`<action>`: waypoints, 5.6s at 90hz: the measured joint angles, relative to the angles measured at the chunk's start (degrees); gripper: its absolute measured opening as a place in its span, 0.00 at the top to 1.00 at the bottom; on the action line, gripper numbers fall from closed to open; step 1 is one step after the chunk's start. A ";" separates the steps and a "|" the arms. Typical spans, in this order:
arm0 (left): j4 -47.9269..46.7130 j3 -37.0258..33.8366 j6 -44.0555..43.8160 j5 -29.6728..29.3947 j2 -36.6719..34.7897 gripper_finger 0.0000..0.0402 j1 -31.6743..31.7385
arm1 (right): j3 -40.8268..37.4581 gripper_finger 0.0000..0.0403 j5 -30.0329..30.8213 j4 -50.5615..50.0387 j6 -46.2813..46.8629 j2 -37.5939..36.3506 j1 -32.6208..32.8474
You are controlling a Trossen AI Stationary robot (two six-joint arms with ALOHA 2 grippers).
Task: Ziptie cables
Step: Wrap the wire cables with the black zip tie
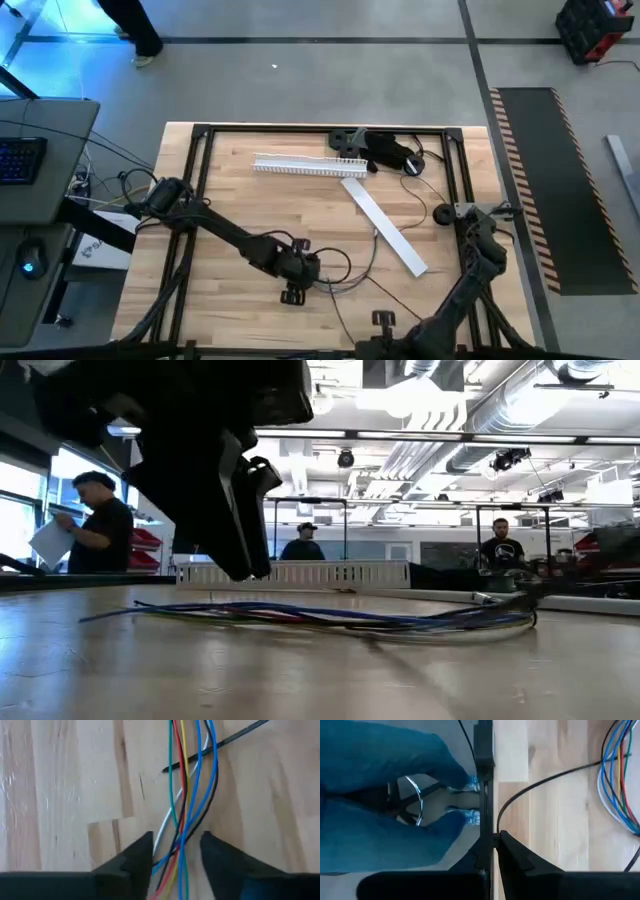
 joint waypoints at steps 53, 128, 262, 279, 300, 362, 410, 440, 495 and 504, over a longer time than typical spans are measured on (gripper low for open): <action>-1.46 0.23 1.17 5.35 7.01 0.55 1.37 | 0.73 1.00 -4.98 2.74 -5.86 -1.18 2.37; -7.31 11.11 -5.68 8.23 7.30 1.00 1.97 | 0.59 1.00 4.31 0.34 -3.51 -3.23 0.27; -7.27 11.16 -7.28 5.08 7.28 1.00 -0.45 | 4.94 1.00 -1.35 -10.30 1.60 -3.15 -7.23; -7.29 11.16 -7.27 2.75 7.28 1.00 -1.35 | 3.22 1.00 -1.43 -6.73 -1.26 -3.08 -9.59; -9.45 11.16 -7.05 -2.44 7.28 1.00 -3.19 | 3.24 1.00 0.66 -5.49 -2.59 -3.08 -11.03; -19.70 8.26 -1.06 -2.63 7.10 0.54 0.22 | 3.28 1.00 0.66 -8.37 2.72 -3.08 -6.26; -11.44 1.02 -0.78 9.89 6.67 0.97 1.29 | 3.28 1.00 1.61 -9.85 5.35 -3.15 -2.57; -16.46 8.58 -6.59 9.78 7.34 1.00 0.96 | 3.28 1.00 0.12 -10.27 7.97 -3.17 -1.35; -11.44 17.52 -10.31 10.01 7.24 1.00 -2.86 | 3.28 1.00 8.73 -9.40 1.08 -3.17 -1.48; -11.59 17.50 -10.31 9.44 7.19 1.00 -3.23 | 3.28 1.00 9.38 -11.27 0.21 -3.17 -1.48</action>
